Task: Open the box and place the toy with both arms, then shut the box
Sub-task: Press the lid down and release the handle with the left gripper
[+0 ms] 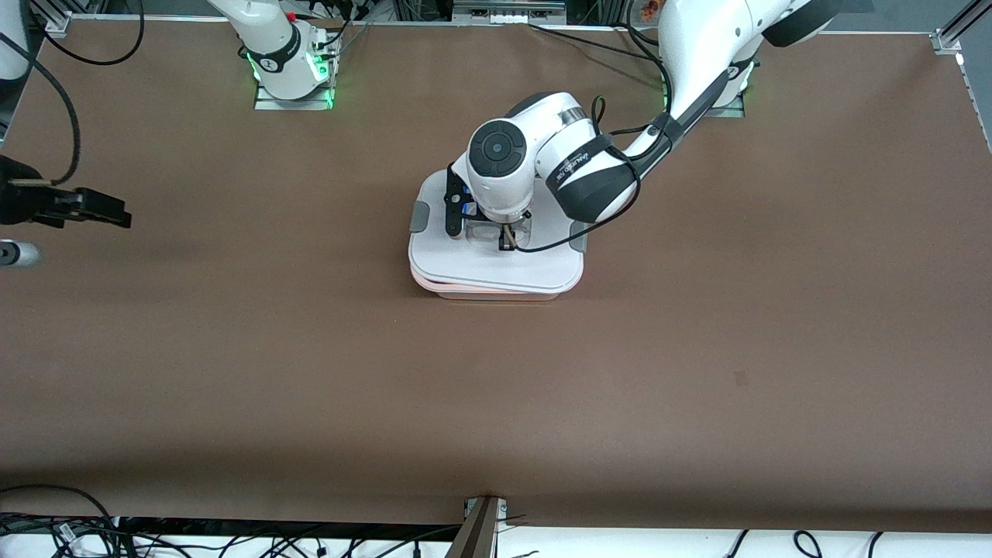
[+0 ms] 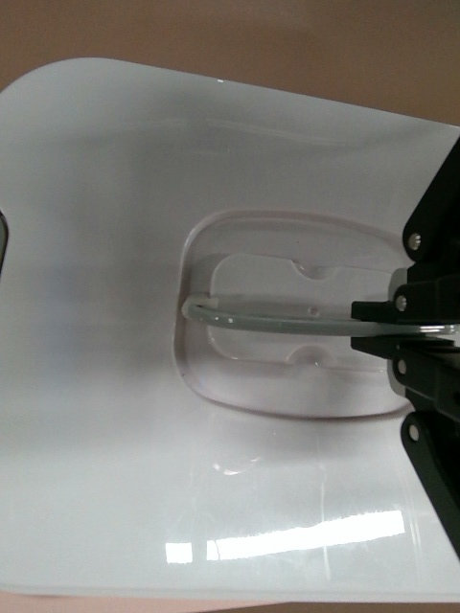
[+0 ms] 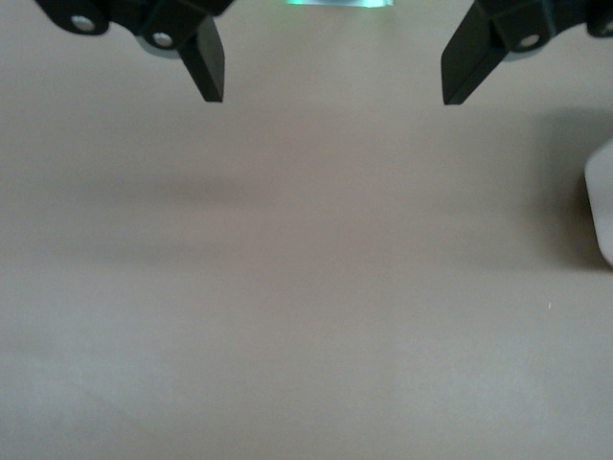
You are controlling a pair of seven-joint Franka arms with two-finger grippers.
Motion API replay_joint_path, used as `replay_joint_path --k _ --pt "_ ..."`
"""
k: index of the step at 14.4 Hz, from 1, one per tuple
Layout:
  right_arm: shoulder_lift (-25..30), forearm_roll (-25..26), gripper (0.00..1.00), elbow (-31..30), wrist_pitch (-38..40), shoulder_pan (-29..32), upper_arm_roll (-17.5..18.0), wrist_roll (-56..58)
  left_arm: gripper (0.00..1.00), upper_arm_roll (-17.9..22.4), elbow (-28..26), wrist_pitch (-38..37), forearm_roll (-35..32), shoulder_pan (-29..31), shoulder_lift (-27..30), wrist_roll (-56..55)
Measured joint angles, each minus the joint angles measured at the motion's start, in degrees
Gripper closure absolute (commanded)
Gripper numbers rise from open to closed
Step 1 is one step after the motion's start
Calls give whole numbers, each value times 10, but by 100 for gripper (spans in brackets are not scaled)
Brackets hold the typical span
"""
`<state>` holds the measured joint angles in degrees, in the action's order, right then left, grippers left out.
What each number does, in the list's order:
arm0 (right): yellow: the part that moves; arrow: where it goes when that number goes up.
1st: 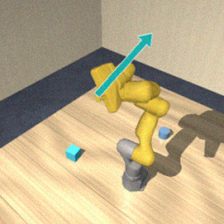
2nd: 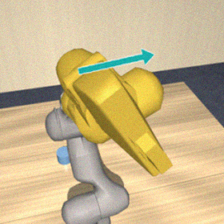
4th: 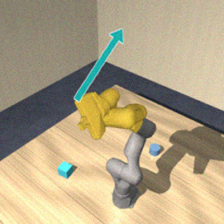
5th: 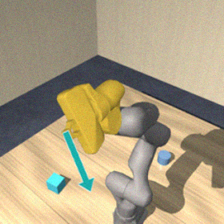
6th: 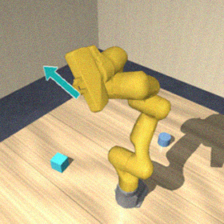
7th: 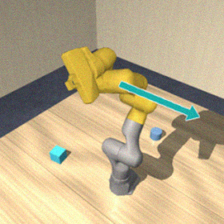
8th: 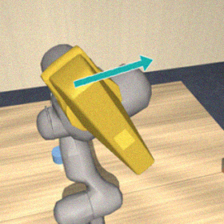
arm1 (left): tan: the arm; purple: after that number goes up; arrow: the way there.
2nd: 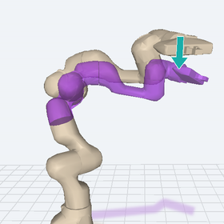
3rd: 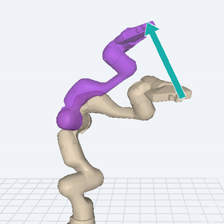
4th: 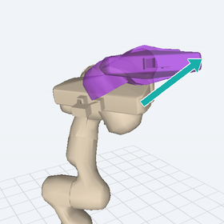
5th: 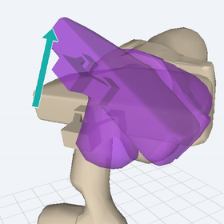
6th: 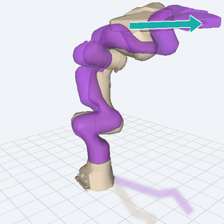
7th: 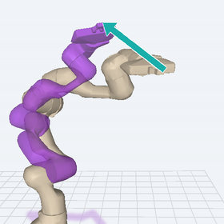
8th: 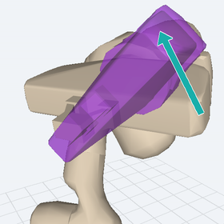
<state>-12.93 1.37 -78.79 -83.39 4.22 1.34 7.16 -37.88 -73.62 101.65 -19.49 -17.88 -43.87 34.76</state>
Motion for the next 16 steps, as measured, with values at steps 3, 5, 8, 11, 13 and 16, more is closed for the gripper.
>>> replay_joint_path --k 3,5,8,11,13,16 --pt "15 0 0 -19 2 0 -5 29 100 2 0 5 3 2 0 -4" --pt "20 0 0 -26 1 -1 -5 32 100 2 0 7 12 5 0 -6" --pt "25 0 0 -27 2 -1 -5 21 100 6 0 14 30 11 -2 -22" --pt "31 0 0 -29 20 -2 -5 -20 100 6 0 17 44 15 -4 -43" --pt "32 0 0 -29 23 -3 -5 -22 100 6 -1 17 45 15 -4 -44" --pt "32 0 0 -29 23 -3 -7 -22 1 6 -1 17 45 15 -4 -50"
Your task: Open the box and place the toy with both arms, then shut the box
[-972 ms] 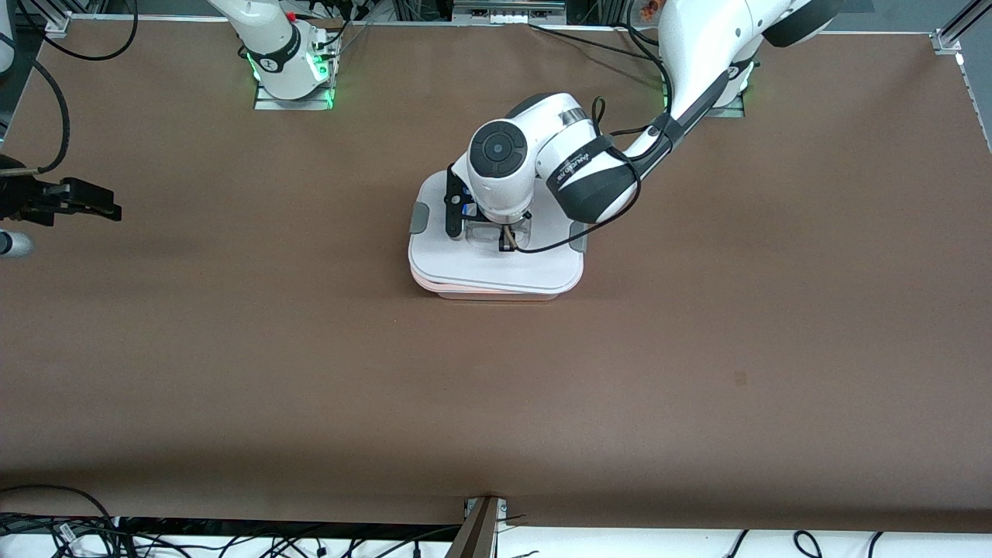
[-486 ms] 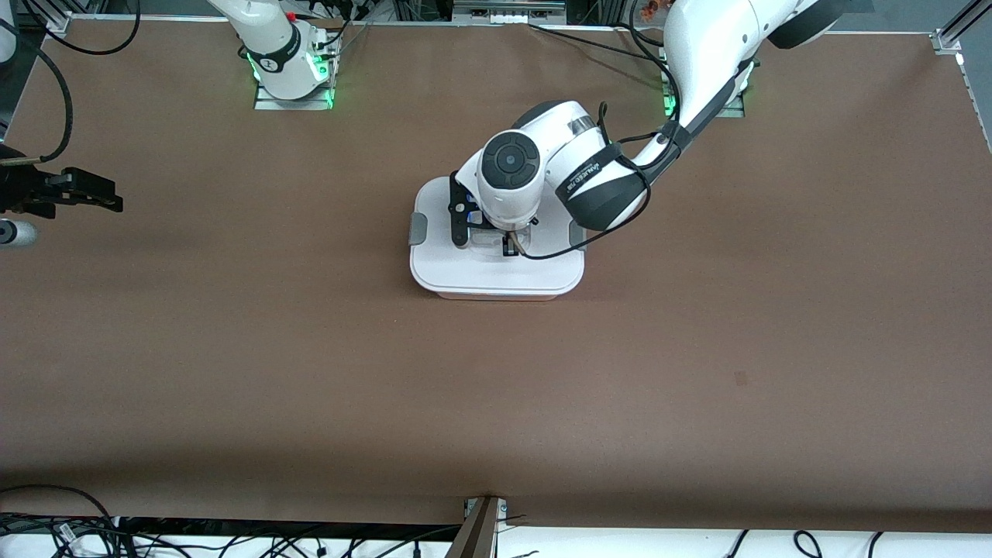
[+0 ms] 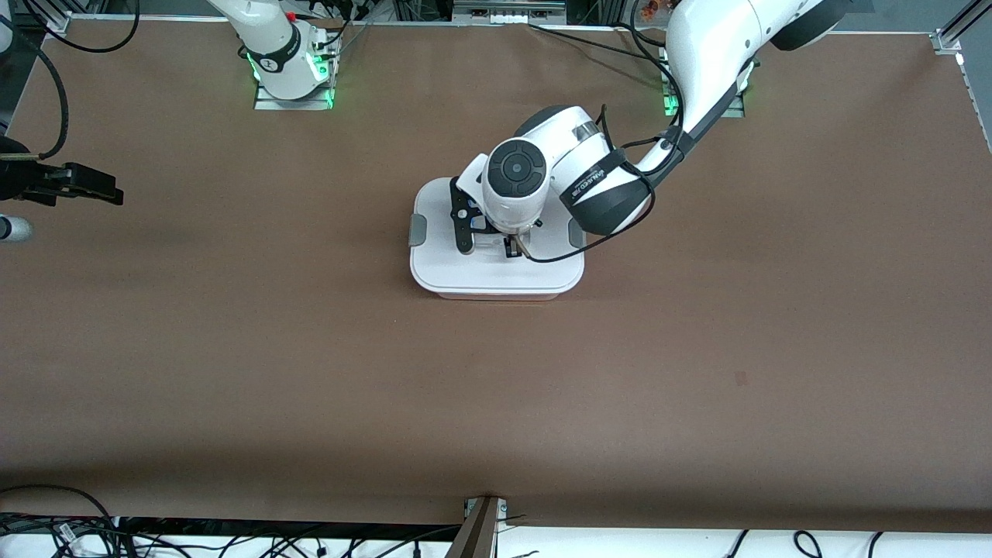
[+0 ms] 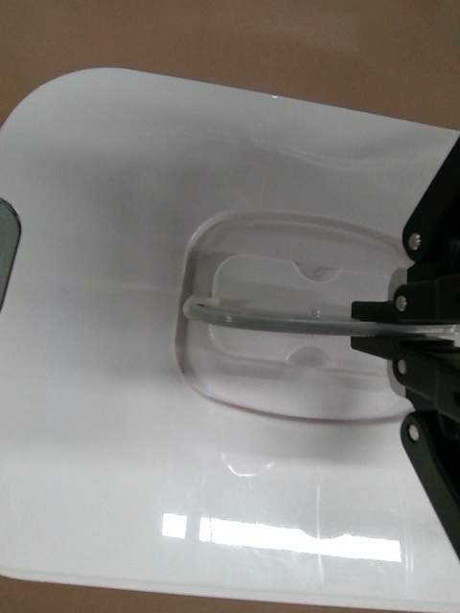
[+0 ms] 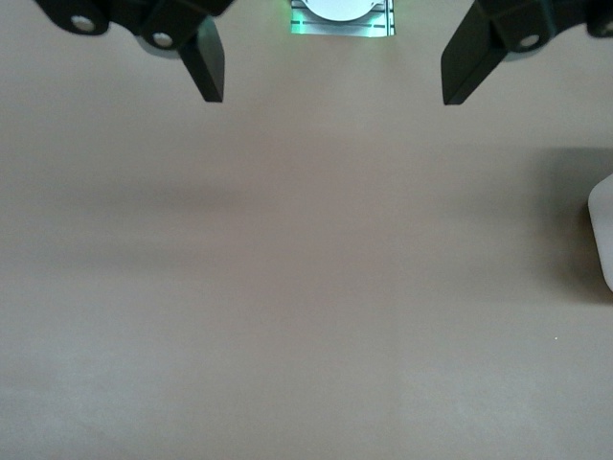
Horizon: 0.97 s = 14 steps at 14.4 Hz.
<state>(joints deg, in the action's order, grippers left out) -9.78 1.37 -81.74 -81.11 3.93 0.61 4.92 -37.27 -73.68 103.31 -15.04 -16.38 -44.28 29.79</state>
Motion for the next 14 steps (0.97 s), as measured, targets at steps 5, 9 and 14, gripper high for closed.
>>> replay_joint_path --k 5,9,14 --pt "0 0 0 0 0 0 -1 0 0 1 0 1 0 1 1 -26" --pt "0 0 0 0 -1 -1 0 0 0 -2 6 -11 0 10 20 -34" --pt "0 0 0 0 -1 -7 2 0 0 -4 9 -69 52 56 77 -87"
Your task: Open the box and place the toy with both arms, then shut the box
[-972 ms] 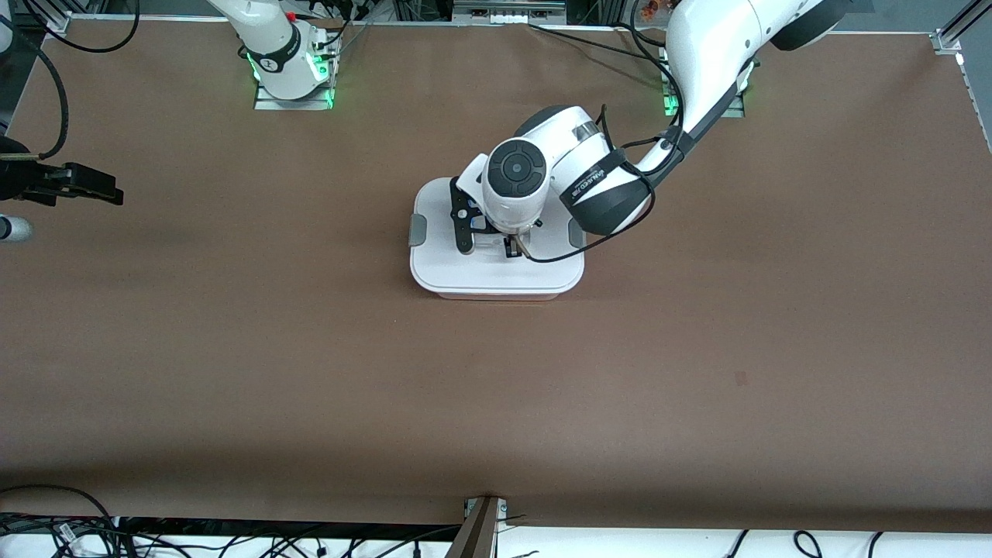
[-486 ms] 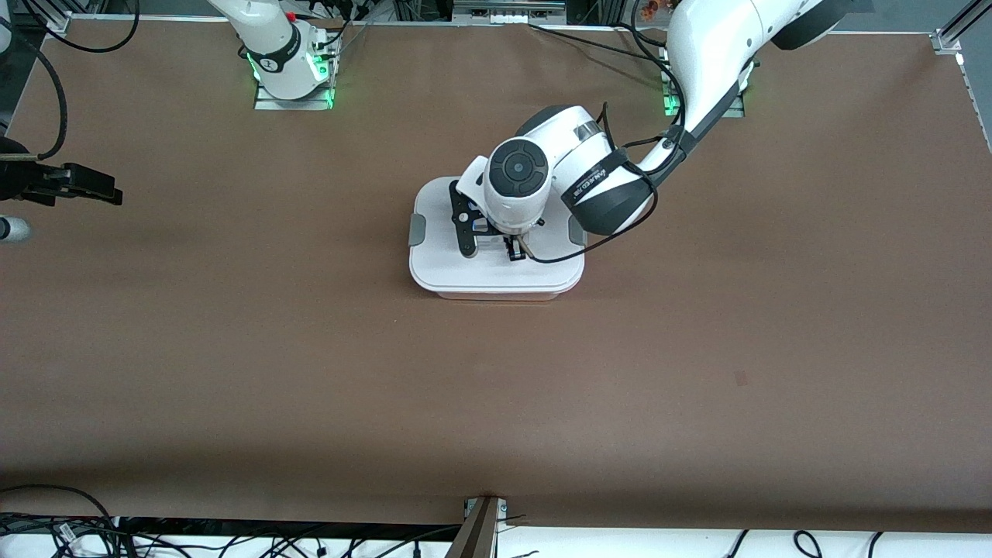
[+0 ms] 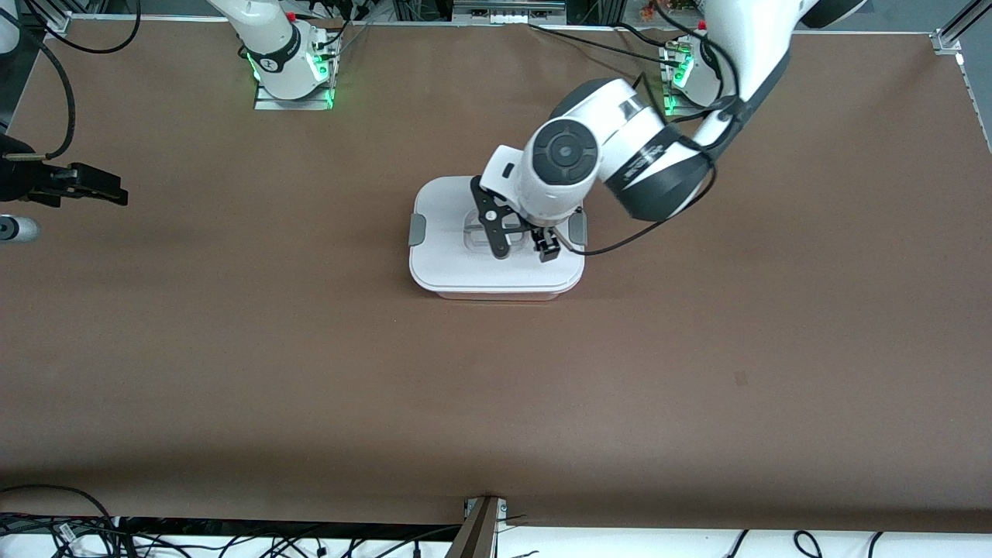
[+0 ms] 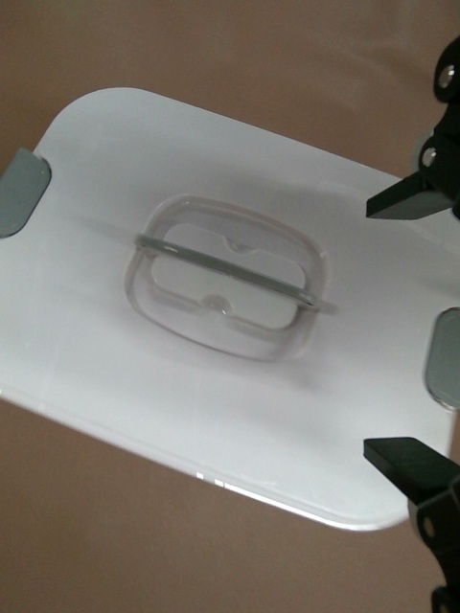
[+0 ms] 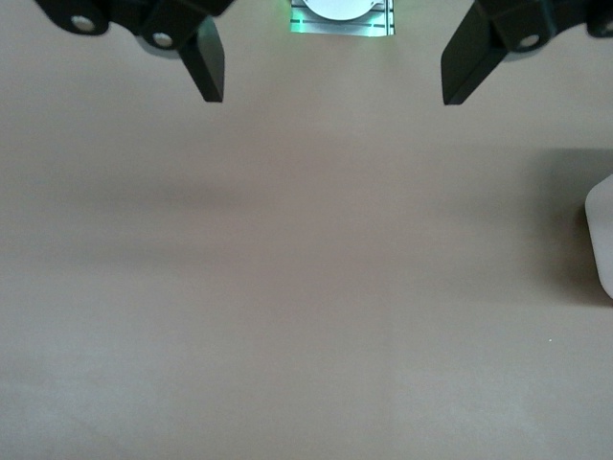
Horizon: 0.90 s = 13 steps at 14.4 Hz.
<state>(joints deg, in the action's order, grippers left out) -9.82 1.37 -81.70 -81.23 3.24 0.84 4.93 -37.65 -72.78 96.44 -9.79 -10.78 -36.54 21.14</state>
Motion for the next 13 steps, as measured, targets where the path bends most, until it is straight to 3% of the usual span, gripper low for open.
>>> replay_joint_path --k 5,7,11,13 --pt "0 0 0 0 -3 -1 0 0 0 6 9 -90 -1 59 79 -103" --pt "0 0 0 0 -4 -1 0 0 0 25 16 -124 -16 91 100 -122" --pt "0 0 0 2 -6 -1 0 0 0 45 23 -132 -28 175 120 -164" --pt "0 0 0 2 -6 -1 0 0 0 87 21 -122 -28 184 148 -211"
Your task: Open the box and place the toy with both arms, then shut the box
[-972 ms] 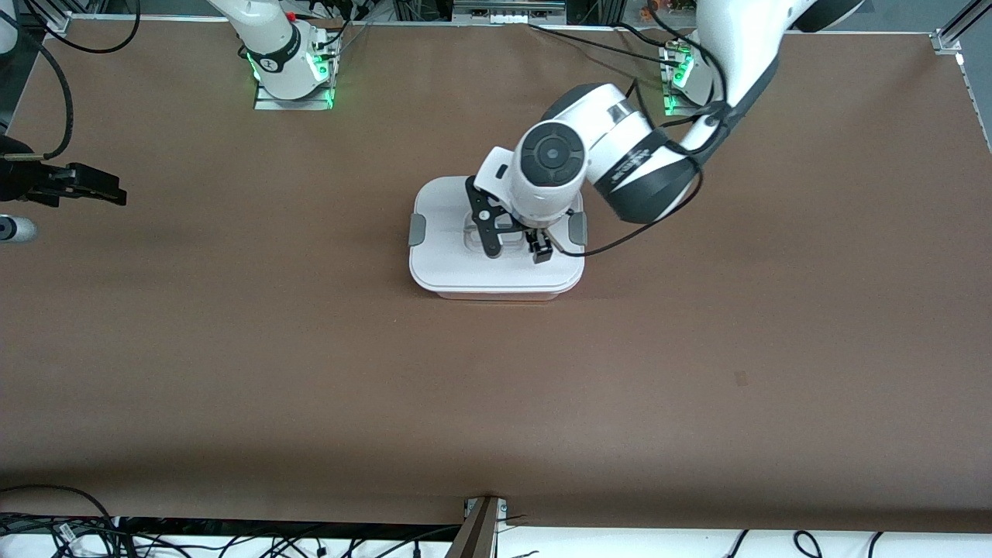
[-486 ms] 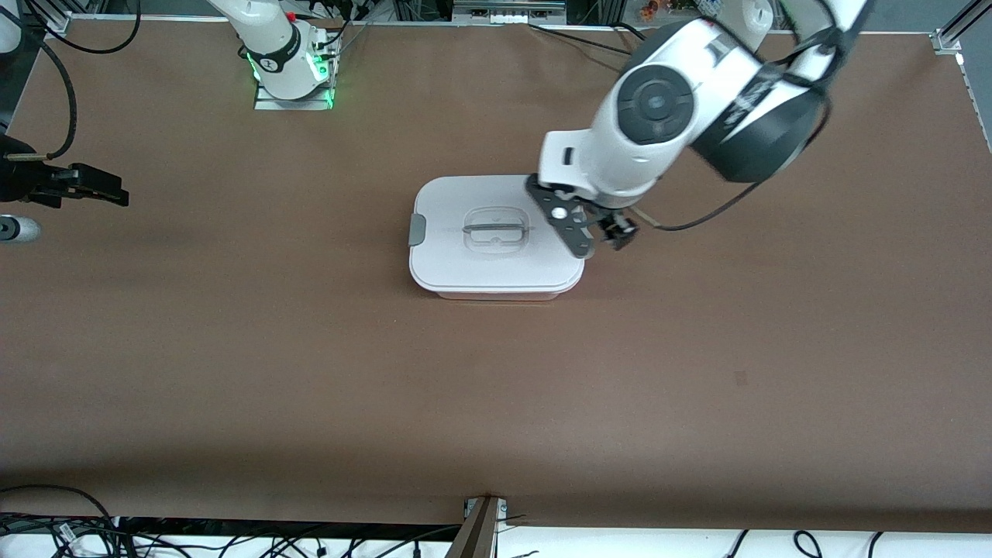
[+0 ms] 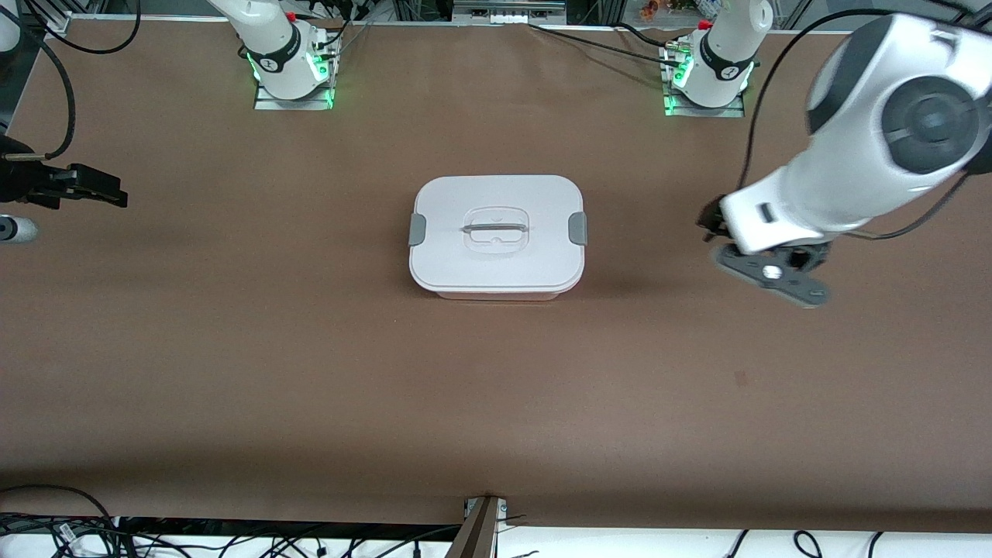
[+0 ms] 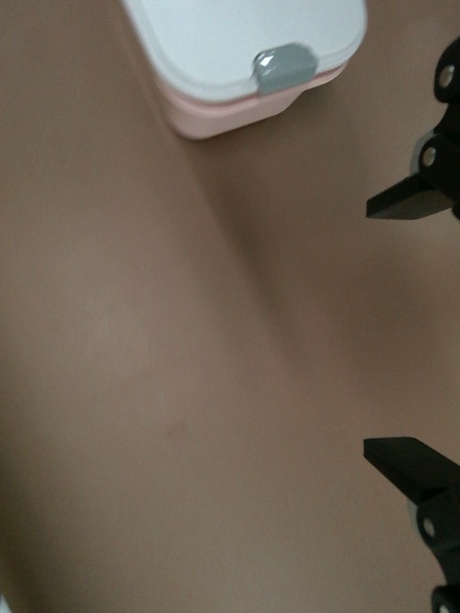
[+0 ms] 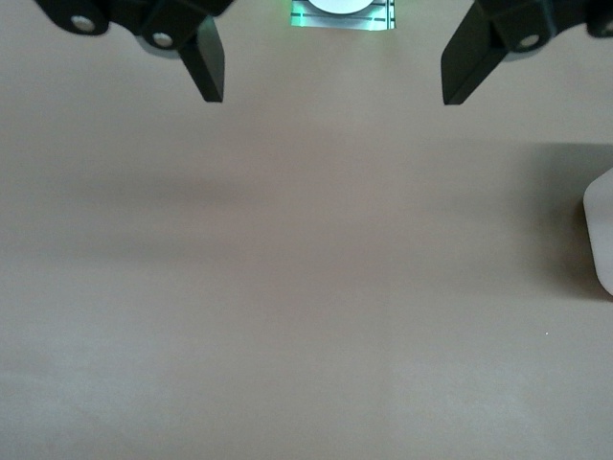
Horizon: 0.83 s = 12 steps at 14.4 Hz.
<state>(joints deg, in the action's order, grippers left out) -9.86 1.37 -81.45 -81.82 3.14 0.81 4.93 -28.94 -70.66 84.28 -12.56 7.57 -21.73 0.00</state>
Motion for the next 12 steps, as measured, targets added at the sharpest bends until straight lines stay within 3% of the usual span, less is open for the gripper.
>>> replay_joint_path --k 3,4,8,12 --pt "0 0 0 0 0 0 0 0 0 160 -45 22 63 -72 71 -15" --pt "0 0 0 0 0 0 0 0 0 195 -78 40 86 -85 98 -16" --pt "-1 0 0 1 0 -1 0 0 0 226 -238 123 103 -89 204 -17" --pt "-1 0 0 1 0 -1 0 0 0 236 -272 138 105 -91 234 -20"
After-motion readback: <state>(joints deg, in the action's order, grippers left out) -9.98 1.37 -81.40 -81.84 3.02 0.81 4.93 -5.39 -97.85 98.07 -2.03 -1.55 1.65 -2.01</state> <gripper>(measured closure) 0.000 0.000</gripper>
